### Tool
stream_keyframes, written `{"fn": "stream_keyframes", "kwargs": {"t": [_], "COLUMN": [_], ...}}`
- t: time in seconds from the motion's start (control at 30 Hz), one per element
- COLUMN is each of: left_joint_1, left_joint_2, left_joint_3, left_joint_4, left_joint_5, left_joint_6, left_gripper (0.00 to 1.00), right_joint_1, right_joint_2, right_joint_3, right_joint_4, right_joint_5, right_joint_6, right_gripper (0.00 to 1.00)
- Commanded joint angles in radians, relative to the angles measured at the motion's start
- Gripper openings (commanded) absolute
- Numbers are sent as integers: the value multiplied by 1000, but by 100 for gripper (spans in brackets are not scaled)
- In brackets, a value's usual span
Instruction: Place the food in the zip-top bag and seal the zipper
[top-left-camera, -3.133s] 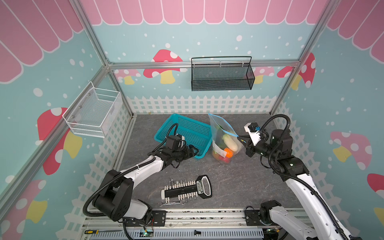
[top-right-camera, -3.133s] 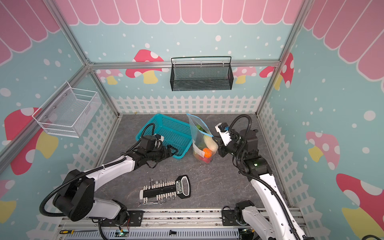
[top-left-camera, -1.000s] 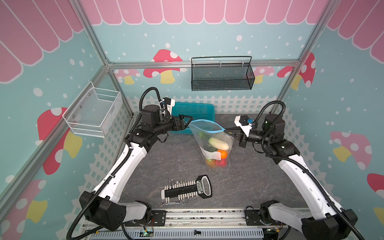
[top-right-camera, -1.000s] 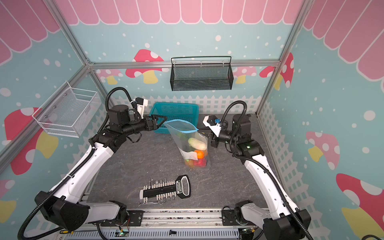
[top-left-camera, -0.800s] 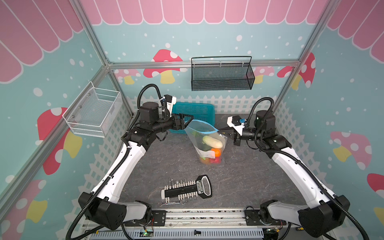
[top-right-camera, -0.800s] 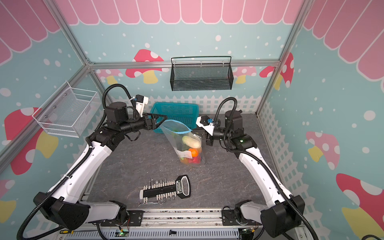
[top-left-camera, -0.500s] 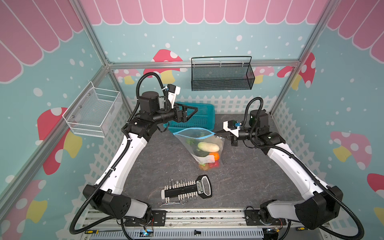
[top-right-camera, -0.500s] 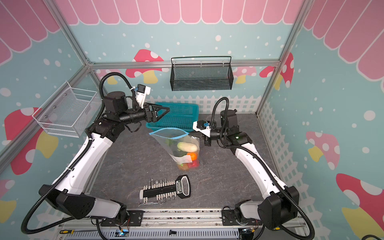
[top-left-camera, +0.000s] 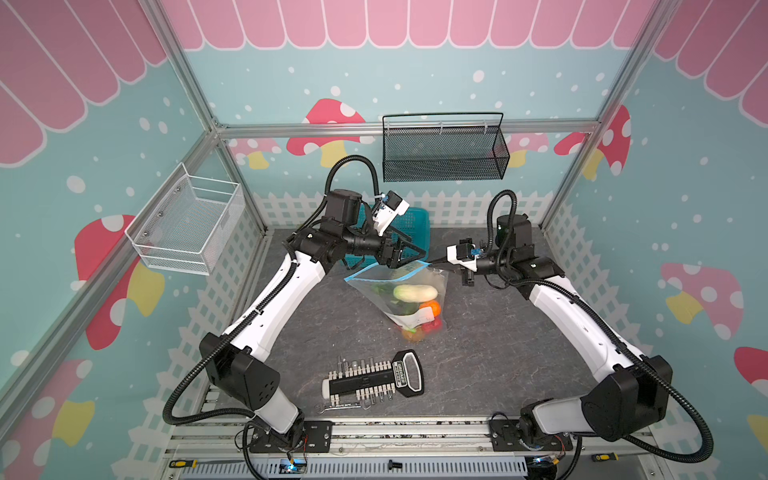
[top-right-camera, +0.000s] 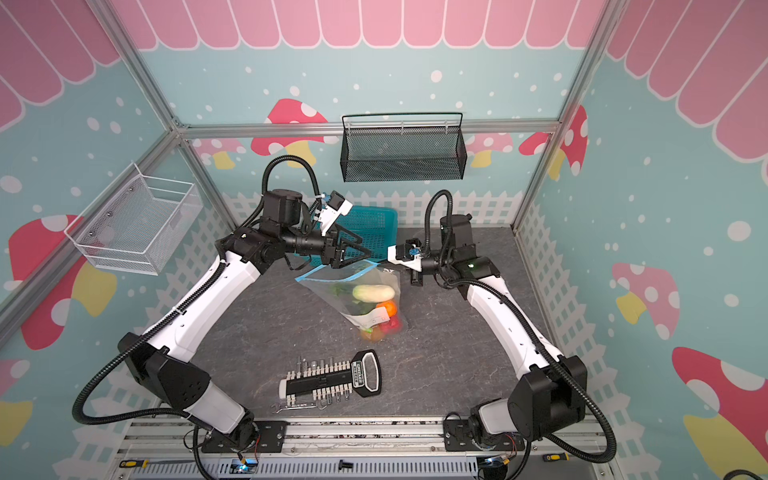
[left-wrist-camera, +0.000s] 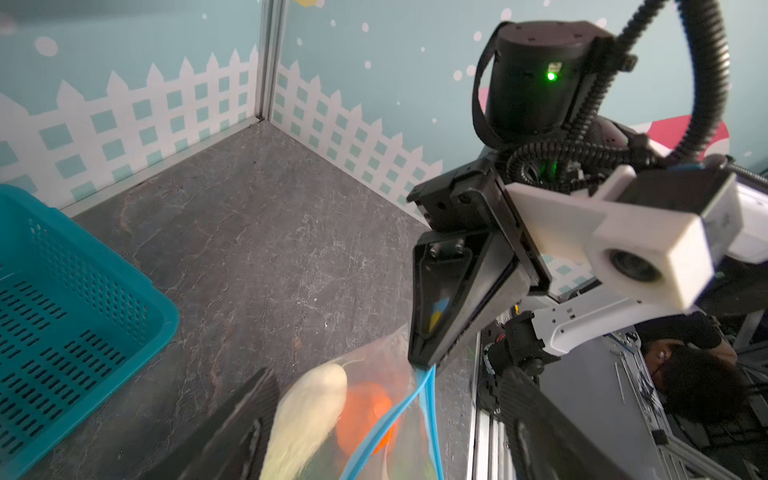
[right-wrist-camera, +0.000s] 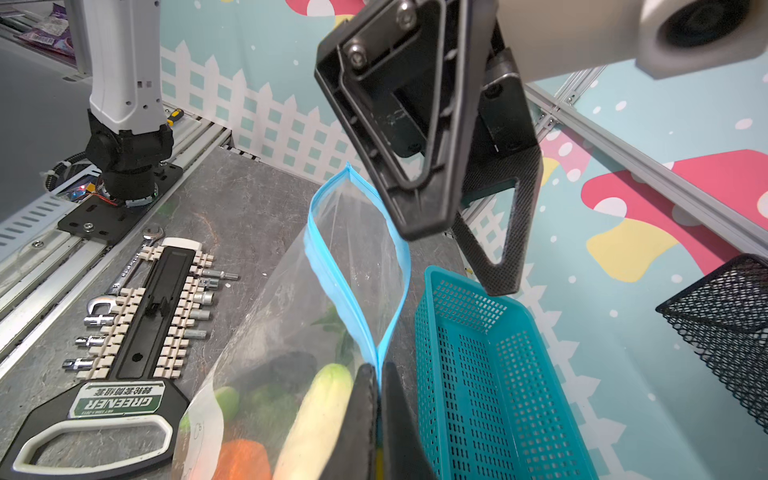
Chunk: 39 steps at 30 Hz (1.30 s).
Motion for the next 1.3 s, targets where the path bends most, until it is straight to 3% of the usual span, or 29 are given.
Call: {"fn": "stream_keyframes", "kwargs": {"t": [0.0,0.13,0.53,0.83,0.97,1.27], "left_joint_1": [-2,-48,-110,-185,-191,-193], "left_joint_2": [36,78,116,82,78,54], "left_joint_3": [65,126,174,159,155,155], "left_joint_4": [-103,-203,-282,-308,-315,-314], "left_joint_5": [74,-22,-111,-347,-372,-397], "left_joint_6": [112,152,204,279,282,280], "left_gripper": [84,90,83,60,49,36], "right_joint_1": [-17,-33,-51,-57,-57,-57], "right_joint_2": [9,20,39,42,40,41], "right_joint_3": [33,48,70,81,80,79], "right_joint_4": [-19,-37,-50,-49,-50,-52], "right_joint_5": [-97,-117,-143,-129,-126,-110], "right_joint_6": [-75,-91,-98,-82,-81,-78], "right_gripper": [0,0,0,0,0,0]}}
